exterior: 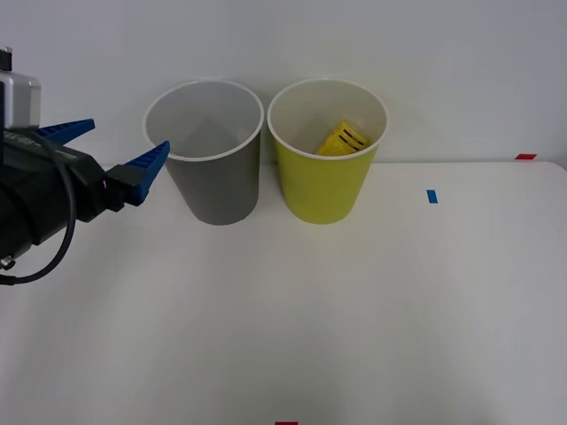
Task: Put cans in the gray bin and PET bottles in the light green bin.
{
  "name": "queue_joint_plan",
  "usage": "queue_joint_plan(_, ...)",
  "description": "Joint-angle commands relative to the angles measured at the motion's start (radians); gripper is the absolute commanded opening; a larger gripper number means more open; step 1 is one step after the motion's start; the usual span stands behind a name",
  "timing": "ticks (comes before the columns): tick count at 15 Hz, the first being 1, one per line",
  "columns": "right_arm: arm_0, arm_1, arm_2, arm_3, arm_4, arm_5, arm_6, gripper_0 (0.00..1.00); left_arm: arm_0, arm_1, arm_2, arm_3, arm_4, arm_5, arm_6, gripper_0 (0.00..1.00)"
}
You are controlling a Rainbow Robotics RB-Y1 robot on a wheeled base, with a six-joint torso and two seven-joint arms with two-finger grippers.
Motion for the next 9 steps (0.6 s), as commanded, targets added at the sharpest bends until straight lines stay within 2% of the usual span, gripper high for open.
queue_joint_plan(1,0.000,0.000,0.000,0.000,0.000,0.000,0.000,0.00,0.217,0.014,-0.020,0.009,0.034,-0.281,-0.017,1.00)
queue_joint_plan(3,0.000,0.000,0.000,0.000,0.000,0.000,0.000,0.00,0.376,0.027,-0.069,0.017,0.020,-0.491,-0.026,1.00)
queue_joint_plan(5,0.000,0.000,0.000,0.000,0.000,0.000,0.000,0.00,0.484,0.034,-0.092,0.020,0.008,-0.612,-0.036,1.00)
queue_joint_plan(7,0.000,0.000,0.000,0.000,0.000,0.000,0.000,0.00,0.540,0.043,-0.131,0.054,-0.018,-0.733,-0.049,1.00)
queue_joint_plan(9,0.000,0.000,0.000,0.000,0.000,0.000,0.000,0.00,0.579,0.076,-0.221,0.149,-0.075,-0.945,-0.060,1.00)
